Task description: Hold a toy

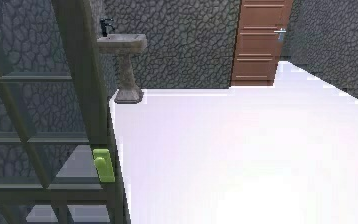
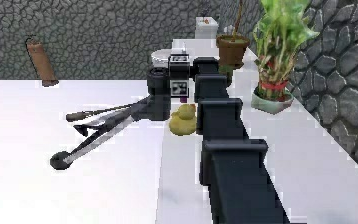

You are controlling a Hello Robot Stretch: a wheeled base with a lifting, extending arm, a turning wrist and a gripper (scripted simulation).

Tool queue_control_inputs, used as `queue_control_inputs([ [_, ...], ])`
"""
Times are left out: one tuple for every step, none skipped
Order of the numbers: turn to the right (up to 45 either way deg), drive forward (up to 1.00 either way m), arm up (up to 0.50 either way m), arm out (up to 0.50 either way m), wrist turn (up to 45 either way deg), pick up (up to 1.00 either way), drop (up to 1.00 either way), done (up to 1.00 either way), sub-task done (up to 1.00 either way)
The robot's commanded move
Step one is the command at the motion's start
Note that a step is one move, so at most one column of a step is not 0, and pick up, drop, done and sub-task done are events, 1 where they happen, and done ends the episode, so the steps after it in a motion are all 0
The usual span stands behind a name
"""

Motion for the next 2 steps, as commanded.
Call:
queue_control_inputs([
  [0.0,0.0,0.0,0.0,45.0,0.0,0.0,0.0,0.0],
  [0.0,0.0,0.0,0.0,45.0,0.0,0.0,0.0,0.0],
])
